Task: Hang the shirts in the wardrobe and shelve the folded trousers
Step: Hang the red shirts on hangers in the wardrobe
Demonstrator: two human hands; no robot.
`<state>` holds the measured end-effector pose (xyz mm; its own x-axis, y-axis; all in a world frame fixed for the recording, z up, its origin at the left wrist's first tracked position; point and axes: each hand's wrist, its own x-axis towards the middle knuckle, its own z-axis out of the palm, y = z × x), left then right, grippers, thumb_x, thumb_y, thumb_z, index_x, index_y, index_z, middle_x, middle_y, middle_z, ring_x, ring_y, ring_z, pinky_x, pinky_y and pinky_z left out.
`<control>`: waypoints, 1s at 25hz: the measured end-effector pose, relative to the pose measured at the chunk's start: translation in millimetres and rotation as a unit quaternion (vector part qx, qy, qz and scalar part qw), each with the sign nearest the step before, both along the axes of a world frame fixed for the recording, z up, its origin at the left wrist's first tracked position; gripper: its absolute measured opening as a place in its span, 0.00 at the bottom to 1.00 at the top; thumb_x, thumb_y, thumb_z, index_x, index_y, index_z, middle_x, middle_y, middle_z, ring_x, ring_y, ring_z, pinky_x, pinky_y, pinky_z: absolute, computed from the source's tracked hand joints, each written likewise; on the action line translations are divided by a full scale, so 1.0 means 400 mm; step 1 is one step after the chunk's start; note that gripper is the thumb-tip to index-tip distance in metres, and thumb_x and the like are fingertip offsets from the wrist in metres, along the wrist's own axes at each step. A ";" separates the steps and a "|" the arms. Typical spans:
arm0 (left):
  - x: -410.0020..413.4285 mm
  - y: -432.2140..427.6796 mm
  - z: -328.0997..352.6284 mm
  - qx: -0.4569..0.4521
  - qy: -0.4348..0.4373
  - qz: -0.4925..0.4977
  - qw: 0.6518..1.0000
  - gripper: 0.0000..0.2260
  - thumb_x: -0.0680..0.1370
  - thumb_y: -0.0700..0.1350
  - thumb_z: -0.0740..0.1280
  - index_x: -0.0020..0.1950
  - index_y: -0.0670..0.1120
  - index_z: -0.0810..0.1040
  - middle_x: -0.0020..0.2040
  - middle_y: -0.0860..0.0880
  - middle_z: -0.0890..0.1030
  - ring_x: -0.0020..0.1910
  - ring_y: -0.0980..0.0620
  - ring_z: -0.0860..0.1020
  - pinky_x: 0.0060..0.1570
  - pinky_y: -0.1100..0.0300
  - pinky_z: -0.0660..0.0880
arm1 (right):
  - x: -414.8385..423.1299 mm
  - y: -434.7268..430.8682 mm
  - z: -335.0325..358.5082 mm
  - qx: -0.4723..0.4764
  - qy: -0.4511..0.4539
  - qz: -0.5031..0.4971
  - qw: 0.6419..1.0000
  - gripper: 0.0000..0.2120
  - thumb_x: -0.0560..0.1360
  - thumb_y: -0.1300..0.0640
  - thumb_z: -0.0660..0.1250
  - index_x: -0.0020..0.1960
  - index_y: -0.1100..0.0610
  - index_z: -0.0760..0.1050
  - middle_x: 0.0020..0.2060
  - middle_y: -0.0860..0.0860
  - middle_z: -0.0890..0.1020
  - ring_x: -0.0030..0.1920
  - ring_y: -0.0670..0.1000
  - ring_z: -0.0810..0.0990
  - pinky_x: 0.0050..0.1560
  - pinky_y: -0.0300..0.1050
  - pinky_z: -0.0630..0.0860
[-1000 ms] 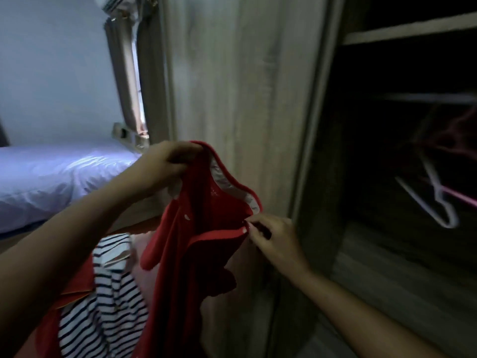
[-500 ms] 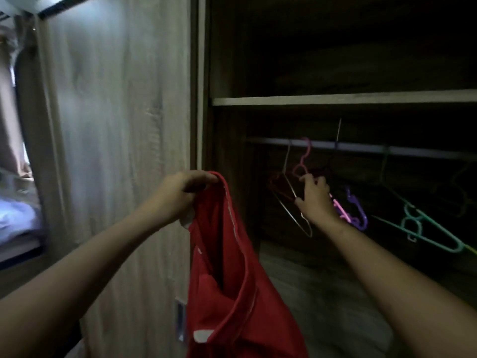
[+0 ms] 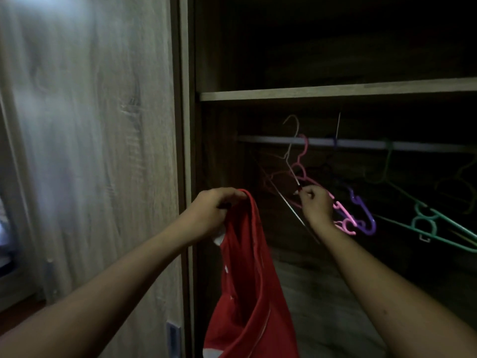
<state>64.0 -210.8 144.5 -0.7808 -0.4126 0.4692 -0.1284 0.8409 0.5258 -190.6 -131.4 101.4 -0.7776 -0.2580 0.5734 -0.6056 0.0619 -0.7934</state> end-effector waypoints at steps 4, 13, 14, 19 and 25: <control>-0.049 -0.012 -0.004 0.049 -0.033 -0.003 0.998 0.22 0.77 0.31 0.57 0.66 0.50 0.73 0.67 0.50 0.73 0.66 0.52 0.71 0.54 0.66 0.71 | 0.056 0.059 -0.129 -0.061 -0.039 0.102 0.992 0.09 0.74 0.68 0.64 0.41 0.55 0.72 0.31 0.55 0.74 0.29 0.43 0.72 0.29 0.29 0.66; -0.119 -0.049 -0.050 0.116 -0.105 0.026 0.987 0.23 0.76 0.29 0.56 0.67 0.48 0.72 0.65 0.44 0.74 0.54 0.47 0.79 0.42 0.59 0.80 | 0.180 0.211 -0.117 -0.187 -0.005 0.144 0.972 0.13 0.78 0.61 0.60 0.41 0.46 0.76 0.27 0.52 0.69 0.26 0.47 0.65 0.25 0.37 0.62; -0.123 -0.047 -0.053 0.120 -0.110 0.026 0.986 0.23 0.76 0.29 0.57 0.67 0.48 0.72 0.65 0.44 0.74 0.53 0.48 0.78 0.44 0.57 0.80 | 0.205 0.222 -0.092 -0.241 -0.007 0.163 0.957 0.13 0.79 0.62 0.59 0.42 0.47 0.75 0.27 0.50 0.69 0.26 0.45 0.65 0.25 0.36 0.62; -0.134 -0.023 -0.046 0.160 -0.103 -0.020 0.981 0.21 0.77 0.29 0.57 0.65 0.48 0.74 0.59 0.47 0.76 0.54 0.48 0.78 0.49 0.51 0.80 | 0.292 0.180 -0.018 -0.323 0.048 0.218 0.920 0.07 0.79 0.60 0.58 0.49 0.51 0.73 0.40 0.48 0.74 0.38 0.45 0.71 0.40 0.35 0.70; -0.080 -0.065 -0.034 0.259 0.004 -0.027 0.965 0.18 0.77 0.29 0.57 0.50 0.48 0.81 0.52 0.41 0.82 0.51 0.42 0.81 0.54 0.47 0.77 | 0.167 0.229 -0.247 -0.048 0.030 0.243 0.968 0.07 0.76 0.60 0.60 0.42 0.53 0.75 0.37 0.42 0.78 0.39 0.37 0.75 0.42 0.29 0.70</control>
<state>32.1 -237.0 130.9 -0.8047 -0.5530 0.2158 -0.0868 0.4693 0.8788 -124.0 -39.6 2.6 -0.5421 -0.5286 0.6532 -0.5901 -0.3139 -0.7438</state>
